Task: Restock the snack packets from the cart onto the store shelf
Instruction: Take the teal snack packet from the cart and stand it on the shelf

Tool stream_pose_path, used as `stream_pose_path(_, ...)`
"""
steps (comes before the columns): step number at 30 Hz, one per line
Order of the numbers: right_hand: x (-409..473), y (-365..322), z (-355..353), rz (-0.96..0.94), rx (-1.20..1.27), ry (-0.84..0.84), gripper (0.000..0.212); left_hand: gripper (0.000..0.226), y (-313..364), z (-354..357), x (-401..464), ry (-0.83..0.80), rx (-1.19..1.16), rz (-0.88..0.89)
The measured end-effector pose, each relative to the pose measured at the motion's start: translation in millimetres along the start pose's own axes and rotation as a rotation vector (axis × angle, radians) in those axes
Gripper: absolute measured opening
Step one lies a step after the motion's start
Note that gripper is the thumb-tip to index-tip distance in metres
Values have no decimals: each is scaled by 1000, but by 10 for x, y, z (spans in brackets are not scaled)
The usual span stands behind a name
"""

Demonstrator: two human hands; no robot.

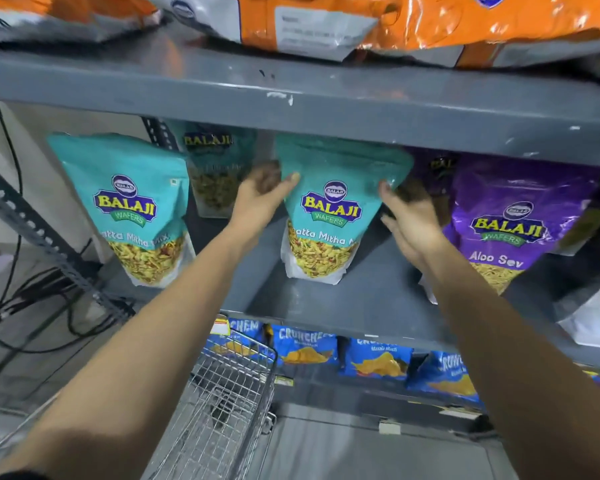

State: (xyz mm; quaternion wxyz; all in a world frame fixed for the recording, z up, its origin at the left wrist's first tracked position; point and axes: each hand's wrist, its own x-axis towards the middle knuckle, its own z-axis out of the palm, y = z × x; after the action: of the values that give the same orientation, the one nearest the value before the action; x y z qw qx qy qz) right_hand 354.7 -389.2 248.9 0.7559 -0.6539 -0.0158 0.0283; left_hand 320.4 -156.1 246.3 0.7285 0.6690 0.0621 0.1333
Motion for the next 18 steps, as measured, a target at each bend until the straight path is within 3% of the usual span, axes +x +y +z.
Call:
stream_pose_path(3, -84, 515, -91, 198, -214, -118, 83, 86, -562, -159, -145, -154, 151, -201)
stream_pose_path(4, -138, 667, -75, 244, -287, -179, 94, 89, -711, -176, -198, -236, 204, -234)
stream_pose_path(6, -242, 938, -3, 248, -380, -262, 88, 83, -903, -158, -279, -321, 267, -255)
stream_pose_path(9, -393, 1122, 122, 183, -402, -189, 84, 79, -946, -202, -382, -205, 333, -214)
stream_pose_path(18, -760, 1276, 263, 75, -471, -190, 74, 57, -896, -486, -744, -200, 327, -147)
